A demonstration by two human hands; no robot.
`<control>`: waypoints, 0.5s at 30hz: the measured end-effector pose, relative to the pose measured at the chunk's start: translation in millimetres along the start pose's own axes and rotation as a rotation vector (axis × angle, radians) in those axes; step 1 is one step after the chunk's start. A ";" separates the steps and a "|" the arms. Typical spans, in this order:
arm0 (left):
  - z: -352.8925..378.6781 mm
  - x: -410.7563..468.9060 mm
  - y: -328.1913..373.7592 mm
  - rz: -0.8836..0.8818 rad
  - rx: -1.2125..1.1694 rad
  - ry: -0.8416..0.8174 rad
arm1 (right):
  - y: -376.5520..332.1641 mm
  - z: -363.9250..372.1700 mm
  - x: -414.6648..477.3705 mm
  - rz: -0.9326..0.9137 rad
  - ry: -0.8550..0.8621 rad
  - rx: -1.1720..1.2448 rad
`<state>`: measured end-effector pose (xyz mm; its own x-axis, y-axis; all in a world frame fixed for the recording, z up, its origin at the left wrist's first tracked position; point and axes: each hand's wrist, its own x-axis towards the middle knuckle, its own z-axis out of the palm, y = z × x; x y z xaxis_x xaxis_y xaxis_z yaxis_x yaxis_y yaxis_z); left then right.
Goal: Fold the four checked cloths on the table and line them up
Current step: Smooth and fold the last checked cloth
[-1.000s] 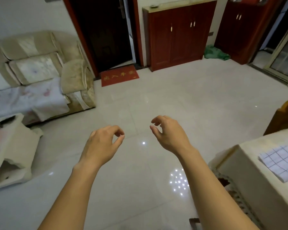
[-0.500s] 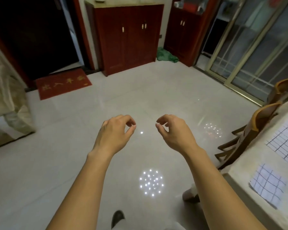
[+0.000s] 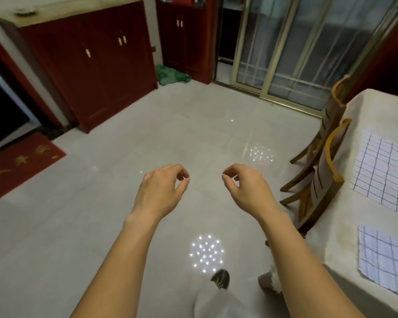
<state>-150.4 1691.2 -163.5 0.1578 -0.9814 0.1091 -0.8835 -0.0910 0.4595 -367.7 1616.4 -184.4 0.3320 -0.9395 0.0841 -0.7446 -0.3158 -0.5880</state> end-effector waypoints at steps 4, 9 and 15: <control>-3.3 80.9 6.3 0.036 0.070 -0.022 | 11.2 -5.8 76.6 -0.011 0.019 0.034; 9.8 175.8 29.2 0.100 0.077 0.000 | 31.1 -34.1 163.6 -0.013 0.104 0.070; 47.6 272.4 44.8 0.200 0.074 -0.068 | 88.5 -56.7 222.5 0.112 0.136 -0.009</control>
<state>-168.0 1411.7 -155.1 -0.0522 -0.9900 0.1307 -0.9244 0.0974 0.3688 -392.6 1371.9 -172.2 0.1653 -0.9781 0.1267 -0.7778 -0.2083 -0.5930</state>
